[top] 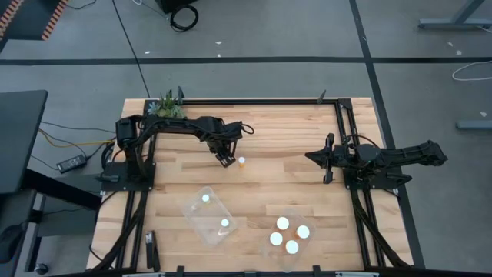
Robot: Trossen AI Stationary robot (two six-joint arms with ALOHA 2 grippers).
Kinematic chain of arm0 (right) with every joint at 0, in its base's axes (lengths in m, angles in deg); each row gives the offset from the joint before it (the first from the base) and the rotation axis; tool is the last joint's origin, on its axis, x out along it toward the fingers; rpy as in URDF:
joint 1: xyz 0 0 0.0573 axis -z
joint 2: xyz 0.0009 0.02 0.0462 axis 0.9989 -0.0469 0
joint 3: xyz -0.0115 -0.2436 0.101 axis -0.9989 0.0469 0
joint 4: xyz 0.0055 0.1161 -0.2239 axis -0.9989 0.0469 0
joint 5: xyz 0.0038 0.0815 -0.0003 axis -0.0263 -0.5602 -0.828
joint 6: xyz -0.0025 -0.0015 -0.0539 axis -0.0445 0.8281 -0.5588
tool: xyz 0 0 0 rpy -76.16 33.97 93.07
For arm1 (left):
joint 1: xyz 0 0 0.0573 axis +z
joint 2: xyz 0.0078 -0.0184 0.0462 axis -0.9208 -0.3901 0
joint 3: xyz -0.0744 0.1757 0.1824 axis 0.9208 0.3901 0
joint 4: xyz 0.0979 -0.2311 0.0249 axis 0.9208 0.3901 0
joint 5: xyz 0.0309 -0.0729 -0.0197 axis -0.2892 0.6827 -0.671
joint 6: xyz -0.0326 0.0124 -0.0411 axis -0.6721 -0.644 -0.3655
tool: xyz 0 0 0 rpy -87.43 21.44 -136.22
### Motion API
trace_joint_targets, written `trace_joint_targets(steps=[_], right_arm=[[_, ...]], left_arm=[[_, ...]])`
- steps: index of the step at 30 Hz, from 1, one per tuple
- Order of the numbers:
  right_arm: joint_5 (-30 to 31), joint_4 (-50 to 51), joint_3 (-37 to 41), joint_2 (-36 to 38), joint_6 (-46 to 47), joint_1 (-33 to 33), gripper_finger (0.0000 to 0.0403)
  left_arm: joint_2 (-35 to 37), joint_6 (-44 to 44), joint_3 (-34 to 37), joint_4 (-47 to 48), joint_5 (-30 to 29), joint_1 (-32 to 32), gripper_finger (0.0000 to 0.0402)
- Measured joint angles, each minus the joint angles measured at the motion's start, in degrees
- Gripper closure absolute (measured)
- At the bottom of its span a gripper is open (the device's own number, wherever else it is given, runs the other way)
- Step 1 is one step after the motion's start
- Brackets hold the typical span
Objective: Pick and place medicine bottles into bin by pill shape (circle, oval)
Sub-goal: Put the small yellow pill bottle into the left transparent bin
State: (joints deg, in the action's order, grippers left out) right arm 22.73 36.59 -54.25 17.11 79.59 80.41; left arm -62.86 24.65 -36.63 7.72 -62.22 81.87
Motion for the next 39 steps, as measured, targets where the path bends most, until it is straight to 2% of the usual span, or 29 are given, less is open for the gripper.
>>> trace_joint_targets(steps=[6,10,17,22,29,39], right_arm=[[0.0,0.0,0.0,0.0,0.0,0.0,0.0383],[0.0,0.0,0.0,0.0,0.0,0.0,0.0383],[0.0,0.0,0.0,0.0,0.0,0.0,0.0383],[0.0,0.0,0.0,0.0,0.0,0.0,0.0383],[0.0,0.0,0.0,0.0,0.0,0.0,0.0383],[0.0,0.0,0.0,0.0,0.0,0.0,0.0383]], left_arm=[[0.0,-1.9,-0.8,0.7,1.9,-3.6,0.0274],[0.0,-3.6,-3.7,1.2,3.2,-6.9,0.0269],[0.1,-7.9,-10.2,4.0,7.4,-12.8,0.0283],[0.1,-11.9,-13.3,5.0,8.5,-17.9,0.0273],[0.1,-18.5,-14.5,5.1,12.1,-24.1,0.0274],[0.1,-27.0,-14.4,4.9,12.2,-30.0,0.0273]])
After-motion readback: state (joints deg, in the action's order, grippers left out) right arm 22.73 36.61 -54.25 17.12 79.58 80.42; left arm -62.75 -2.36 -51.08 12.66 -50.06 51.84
